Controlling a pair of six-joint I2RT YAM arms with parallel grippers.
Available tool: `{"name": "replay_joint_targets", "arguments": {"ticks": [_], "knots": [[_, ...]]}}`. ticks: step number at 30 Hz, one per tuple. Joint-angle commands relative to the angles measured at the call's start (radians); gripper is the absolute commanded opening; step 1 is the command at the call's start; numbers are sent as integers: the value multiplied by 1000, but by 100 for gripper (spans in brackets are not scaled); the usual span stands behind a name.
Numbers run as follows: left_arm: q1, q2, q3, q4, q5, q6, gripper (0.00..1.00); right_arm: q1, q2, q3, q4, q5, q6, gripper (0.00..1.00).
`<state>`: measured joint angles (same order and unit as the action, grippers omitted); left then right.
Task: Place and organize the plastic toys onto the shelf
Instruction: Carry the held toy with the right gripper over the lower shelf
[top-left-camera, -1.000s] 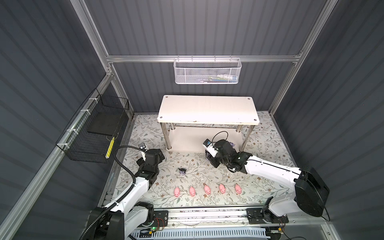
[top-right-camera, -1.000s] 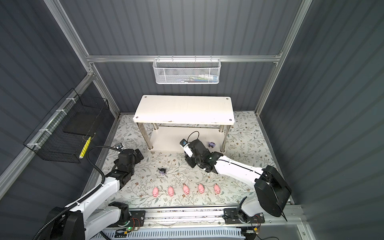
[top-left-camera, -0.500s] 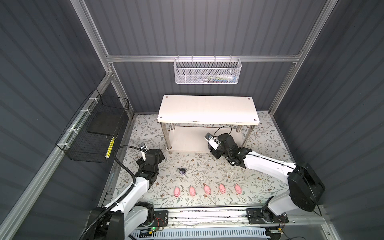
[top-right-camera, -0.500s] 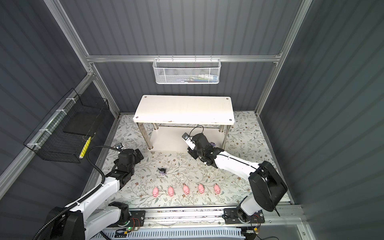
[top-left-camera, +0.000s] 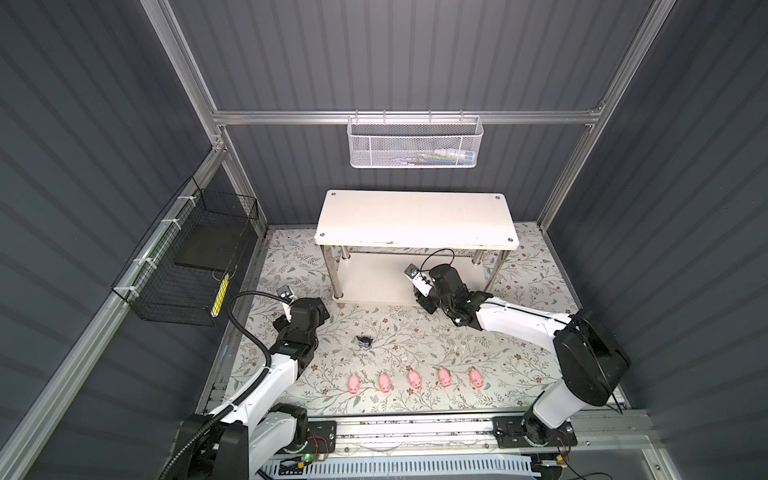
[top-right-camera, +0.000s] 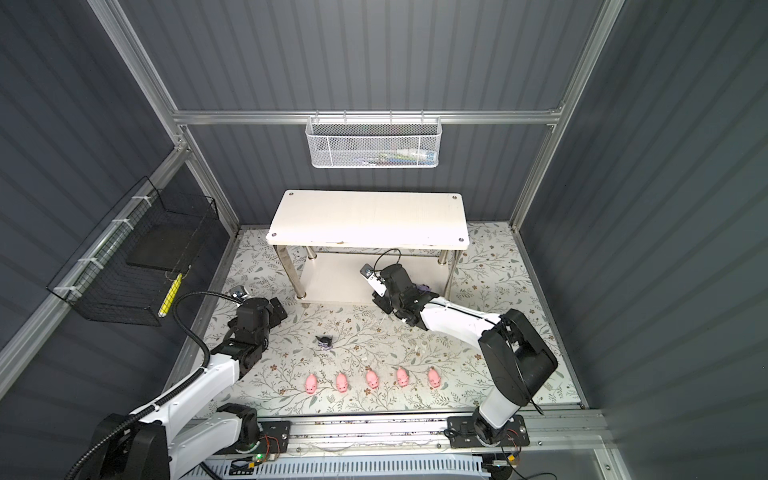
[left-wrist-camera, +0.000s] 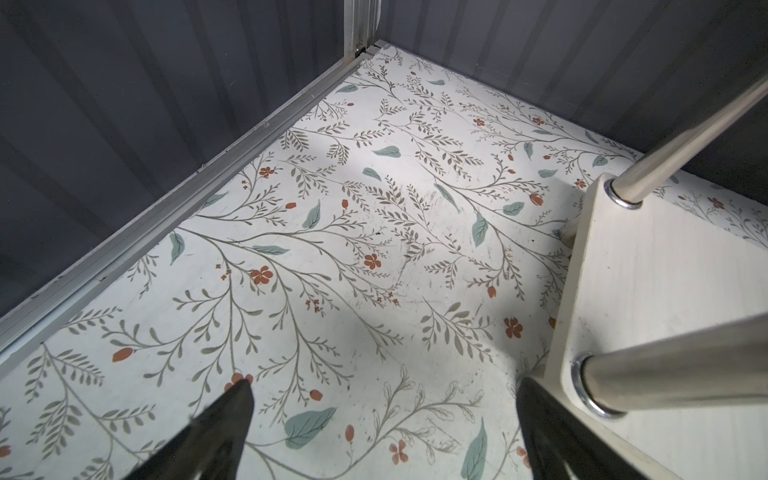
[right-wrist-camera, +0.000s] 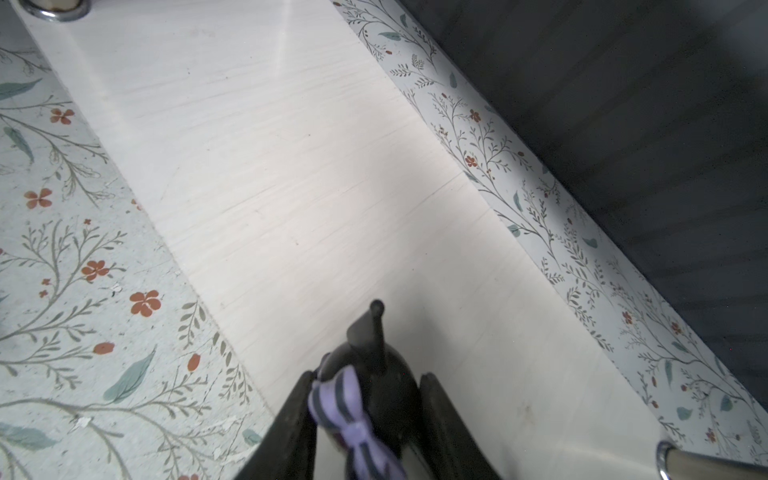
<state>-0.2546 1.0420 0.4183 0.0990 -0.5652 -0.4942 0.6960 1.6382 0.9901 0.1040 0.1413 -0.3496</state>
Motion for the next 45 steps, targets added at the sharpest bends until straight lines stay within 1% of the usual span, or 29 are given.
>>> {"name": "replay_joint_targets", "arguments": {"ticks": [1, 14, 23, 34, 45], "knots": [[4, -3, 0, 7, -9, -6, 98, -8, 20, 36, 38, -9, -7, 33], [6, -4, -1, 5, -6, -6, 98, -39, 63, 60, 51, -39, 3, 35], [6, -6, -1, 7, -8, -9, 98, -41, 79, 58, 51, -41, 6, 38], [8, -14, -6, 4, -12, -9, 98, -41, 81, 38, 59, -40, 24, 39], [8, -14, -6, 4, -13, -9, 98, -41, 58, 11, 65, -29, 30, 46]]}}
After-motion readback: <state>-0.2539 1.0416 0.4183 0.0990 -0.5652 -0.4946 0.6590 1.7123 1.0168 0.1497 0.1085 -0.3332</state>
